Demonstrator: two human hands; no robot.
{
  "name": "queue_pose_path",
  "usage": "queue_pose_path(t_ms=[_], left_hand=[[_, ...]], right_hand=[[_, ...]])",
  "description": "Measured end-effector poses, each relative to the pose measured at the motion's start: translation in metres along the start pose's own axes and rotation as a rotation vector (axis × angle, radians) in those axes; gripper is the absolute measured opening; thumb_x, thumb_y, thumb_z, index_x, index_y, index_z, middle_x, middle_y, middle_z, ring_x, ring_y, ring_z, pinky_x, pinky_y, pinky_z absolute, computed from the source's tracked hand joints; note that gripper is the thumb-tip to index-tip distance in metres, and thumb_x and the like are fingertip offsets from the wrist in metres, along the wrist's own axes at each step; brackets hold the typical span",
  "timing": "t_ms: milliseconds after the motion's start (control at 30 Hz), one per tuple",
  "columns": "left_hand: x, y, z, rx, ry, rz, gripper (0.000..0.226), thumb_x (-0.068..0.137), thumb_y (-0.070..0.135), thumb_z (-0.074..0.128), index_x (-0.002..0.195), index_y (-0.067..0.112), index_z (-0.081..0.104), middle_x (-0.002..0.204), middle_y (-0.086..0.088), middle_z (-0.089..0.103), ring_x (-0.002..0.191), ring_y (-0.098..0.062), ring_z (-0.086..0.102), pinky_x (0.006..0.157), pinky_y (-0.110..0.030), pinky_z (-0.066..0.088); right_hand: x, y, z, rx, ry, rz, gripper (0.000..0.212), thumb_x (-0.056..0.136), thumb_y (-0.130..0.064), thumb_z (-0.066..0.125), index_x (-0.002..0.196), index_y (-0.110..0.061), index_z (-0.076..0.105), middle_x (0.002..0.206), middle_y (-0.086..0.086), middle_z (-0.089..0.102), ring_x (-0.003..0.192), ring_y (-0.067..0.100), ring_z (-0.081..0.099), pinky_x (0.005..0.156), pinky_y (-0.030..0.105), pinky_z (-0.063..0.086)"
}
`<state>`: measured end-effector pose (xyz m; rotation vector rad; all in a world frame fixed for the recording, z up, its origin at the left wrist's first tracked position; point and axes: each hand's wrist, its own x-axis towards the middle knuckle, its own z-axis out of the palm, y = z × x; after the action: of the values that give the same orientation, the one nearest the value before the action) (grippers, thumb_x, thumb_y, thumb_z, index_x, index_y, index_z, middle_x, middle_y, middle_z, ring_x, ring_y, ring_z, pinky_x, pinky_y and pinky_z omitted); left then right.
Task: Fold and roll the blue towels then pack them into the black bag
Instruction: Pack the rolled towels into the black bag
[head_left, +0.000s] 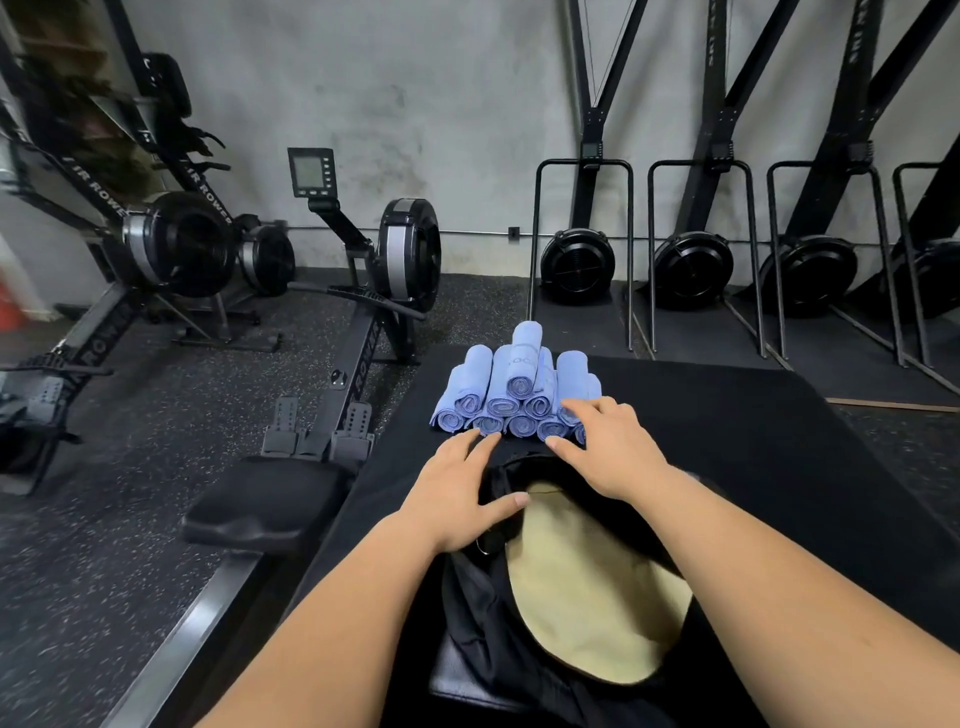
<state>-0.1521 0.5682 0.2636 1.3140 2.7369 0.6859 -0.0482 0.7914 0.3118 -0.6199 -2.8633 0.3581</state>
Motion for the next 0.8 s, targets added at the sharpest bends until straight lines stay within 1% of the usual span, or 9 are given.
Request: queue_pose_path(t_ms=[67,167,267,400,467,533,667,733,800], left_hand=[[0.008,-0.004,0.001,-0.028,0.009,-0.019,0.097,0.092,0.079,0.052,0.167,0.027,0.021,0.173,-0.005,0.019,0.160,-0.020,0.011,0.130,-0.038,0.014],[0.023,-0.015,0.004,-0.065,0.012,-0.052,0.093,0.094,0.078,0.049,0.167,0.027,0.022,0.173,-0.004,0.020,0.160,-0.020,0.012,0.130,-0.039,0.015],[0.034,-0.026,0.008,-0.132,0.006,-0.095,0.090,0.095,0.078,0.047,0.166,0.028,0.024,0.172,-0.002,0.021,0.160,-0.019,0.013,0.130,-0.040,0.016],[0.045,-0.041,0.018,-0.247,-0.021,-0.161,0.095,0.091,0.086,0.038,0.166,0.030,0.024,0.172,0.001,0.023,0.160,-0.018,0.014,0.130,-0.043,0.018],[0.048,-0.047,0.022,-0.271,-0.035,-0.180,0.093,0.092,0.084,0.036,0.166,0.030,0.023,0.172,0.001,0.024,0.159,-0.019,0.015,0.130,-0.043,0.018],[0.051,-0.051,0.025,-0.279,-0.041,-0.191,0.086,0.097,0.078,0.039,0.166,0.029,0.023,0.171,0.000,0.025,0.159,-0.021,0.016,0.130,-0.042,0.018],[0.055,-0.056,0.031,-0.317,-0.056,-0.210,0.081,0.101,0.073,0.040,0.166,0.028,0.024,0.170,0.000,0.026,0.157,-0.021,0.017,0.129,-0.040,0.018],[0.055,-0.057,0.032,-0.342,-0.054,-0.217,0.079,0.102,0.071,0.040,0.166,0.028,0.024,0.170,0.001,0.026,0.157,-0.020,0.017,0.128,-0.037,0.018],[0.056,-0.056,0.031,-0.358,-0.049,-0.225,0.077,0.103,0.068,0.041,0.166,0.028,0.025,0.170,0.001,0.027,0.157,-0.019,0.017,0.128,-0.035,0.017]], right_hand=[[0.016,-0.010,0.002,0.033,-0.029,0.030,0.073,0.098,-0.067,0.053,0.159,-0.034,0.034,0.152,0.005,0.043,0.139,0.031,0.037,0.106,0.049,0.045],[0.047,-0.019,0.011,0.079,-0.041,0.056,0.072,0.098,-0.063,0.056,0.160,-0.034,0.033,0.145,0.009,0.050,0.136,0.034,0.041,0.105,0.048,0.045],[0.077,-0.025,0.023,0.147,-0.048,0.083,0.071,0.096,-0.064,0.056,0.157,-0.039,0.032,0.130,0.007,0.061,0.129,0.035,0.050,0.098,0.047,0.049],[0.111,-0.032,0.039,0.148,-0.055,0.100,0.075,0.093,-0.067,0.053,0.158,-0.049,0.019,0.128,0.010,0.061,0.118,0.036,0.056,0.096,0.050,0.052],[0.124,-0.034,0.044,0.116,-0.039,0.117,0.073,0.094,-0.068,0.050,0.156,-0.052,0.014,0.127,0.013,0.060,0.115,0.038,0.055,0.094,0.051,0.052],[0.133,-0.038,0.049,0.089,-0.025,0.138,0.069,0.097,-0.066,0.048,0.157,-0.052,0.016,0.130,0.016,0.057,0.117,0.040,0.050,0.093,0.050,0.049],[0.143,-0.045,0.054,0.079,0.001,0.165,0.061,0.100,-0.066,0.047,0.155,-0.048,0.031,0.132,0.015,0.056,0.123,0.038,0.045,0.093,0.048,0.046],[0.145,-0.048,0.055,0.095,0.021,0.187,0.055,0.100,-0.063,0.050,0.151,-0.047,0.039,0.127,0.013,0.057,0.124,0.037,0.046,0.087,0.045,0.043],[0.148,-0.048,0.057,0.133,0.061,0.202,0.046,0.100,-0.058,0.055,0.144,-0.045,0.046,0.119,0.011,0.061,0.119,0.036,0.049,0.084,0.043,0.045]])
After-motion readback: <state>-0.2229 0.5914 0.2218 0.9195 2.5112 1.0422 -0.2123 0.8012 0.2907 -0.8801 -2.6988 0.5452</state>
